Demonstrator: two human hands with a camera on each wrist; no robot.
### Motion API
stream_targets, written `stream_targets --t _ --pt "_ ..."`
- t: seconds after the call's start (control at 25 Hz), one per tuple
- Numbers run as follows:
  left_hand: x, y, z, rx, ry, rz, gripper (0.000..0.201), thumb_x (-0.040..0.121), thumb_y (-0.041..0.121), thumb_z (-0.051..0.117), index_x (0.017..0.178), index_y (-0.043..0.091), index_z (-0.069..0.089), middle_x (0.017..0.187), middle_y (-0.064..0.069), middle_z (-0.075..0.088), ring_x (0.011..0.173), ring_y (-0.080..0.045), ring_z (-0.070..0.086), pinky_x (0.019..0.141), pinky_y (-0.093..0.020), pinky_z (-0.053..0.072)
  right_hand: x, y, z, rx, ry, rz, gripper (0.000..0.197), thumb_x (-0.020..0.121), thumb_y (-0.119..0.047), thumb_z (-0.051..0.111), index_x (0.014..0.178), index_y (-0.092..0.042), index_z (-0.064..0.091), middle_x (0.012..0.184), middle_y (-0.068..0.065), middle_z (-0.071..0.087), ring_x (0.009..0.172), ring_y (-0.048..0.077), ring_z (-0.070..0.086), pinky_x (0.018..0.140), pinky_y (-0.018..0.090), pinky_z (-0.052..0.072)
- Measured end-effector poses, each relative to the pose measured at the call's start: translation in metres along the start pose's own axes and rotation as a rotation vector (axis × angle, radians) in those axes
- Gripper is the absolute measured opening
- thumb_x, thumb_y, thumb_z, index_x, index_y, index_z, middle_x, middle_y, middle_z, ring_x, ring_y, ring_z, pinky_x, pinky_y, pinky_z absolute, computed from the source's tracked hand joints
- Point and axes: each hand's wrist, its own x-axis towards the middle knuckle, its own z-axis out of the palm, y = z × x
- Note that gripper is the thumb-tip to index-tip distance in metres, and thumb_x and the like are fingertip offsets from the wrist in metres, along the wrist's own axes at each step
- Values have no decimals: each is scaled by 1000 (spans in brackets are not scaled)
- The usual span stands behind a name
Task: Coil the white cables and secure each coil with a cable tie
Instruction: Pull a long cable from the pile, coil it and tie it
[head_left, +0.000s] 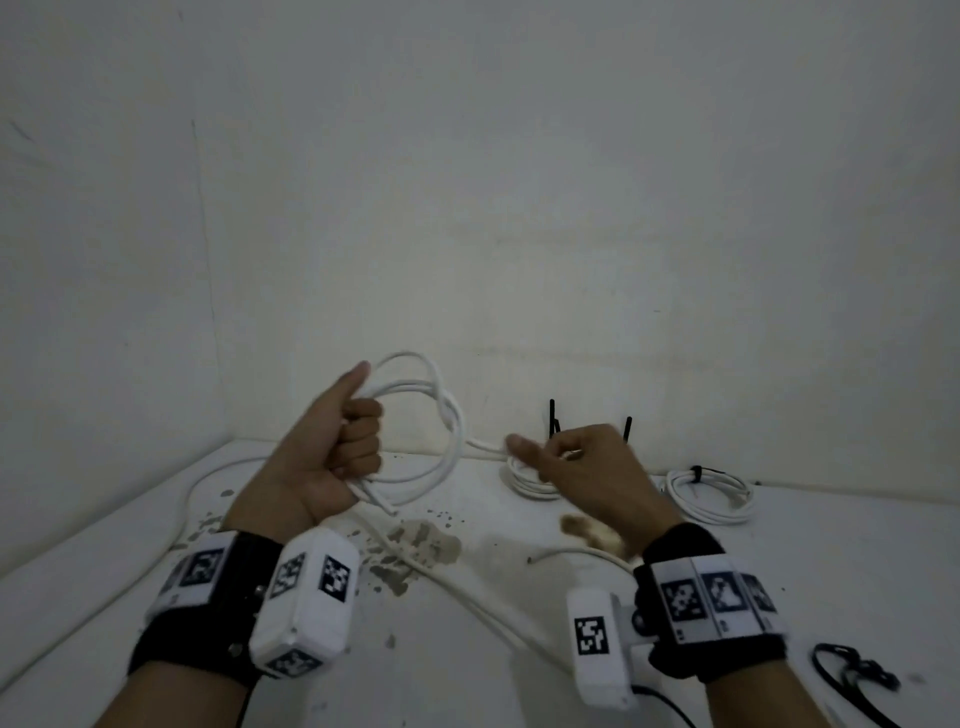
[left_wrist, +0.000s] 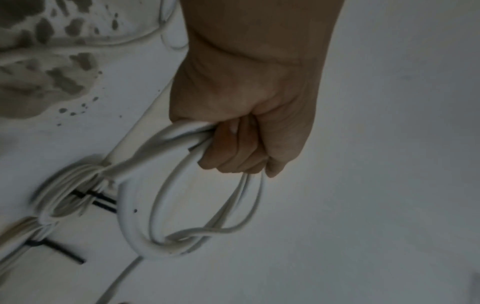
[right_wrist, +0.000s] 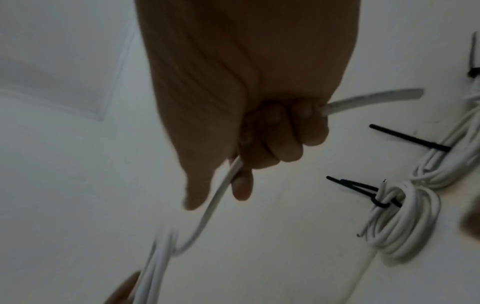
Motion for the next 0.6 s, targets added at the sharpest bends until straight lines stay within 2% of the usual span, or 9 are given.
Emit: stream_targets --t 0.08,0.2,0.24,0.32,0.4,0.48,0.6 --pt "1 5 -16 0 68 19 56 95 47 45 45 24 32 31 9 20 38 -10 0 28 -14 11 5 7 -12 15 81 56 57 78 -57 74 58 -5 62 37 -12 36 36 3 34 46 12 30" --pt "7 -2 -29 7 145 30 58 98 41 47 45 24 30 32 9 19 34 -11 1 29 -15 11 9 10 -14 50 179 113 58 80 -56 74 50 -11 53 41 -8 35 40 7 33 58 26 38" --pt "9 -4 -29 5 157 29 58 98 40 47 45 24 29 32 8 18 30 -10 4 30 -15 11 8 8 -13 72 202 113 56 82 -53 73 50 -12 53 39 -8 36 38 5 34 59 26 39" --pt "10 -5 -31 9 185 31 58 98 40 49 46 24 27 33 8 18 25 -7 9 31 -14 11 7 2 -12 158 219 114 47 88 -43 71 60 -7 59 32 -13 32 29 4 31 47 20 34" --pt "9 -4 -34 36 219 30 58 96 39 53 47 25 25 34 8 16 23 -7 14 30 -12 12 7 -5 -17 333 222 132 33 92 -29 71 72 -6 57 32 -14 32 27 4 25 35 18 25" --pt "8 -4 -37 35 248 42 59 97 36 54 46 25 25 34 8 16 23 -7 14 29 -12 12 7 -14 -24 549 189 191 23 96 -17 65 78 -10 54 42 -7 36 35 8 24 36 19 23" --pt "10 -4 -40 -62 275 95 64 100 31 50 41 23 27 33 8 16 22 -7 15 29 -13 12 5 -26 -30 806 -16 204 20 100 -5 50 81 -10 51 58 3 40 45 14 34 42 26 40"
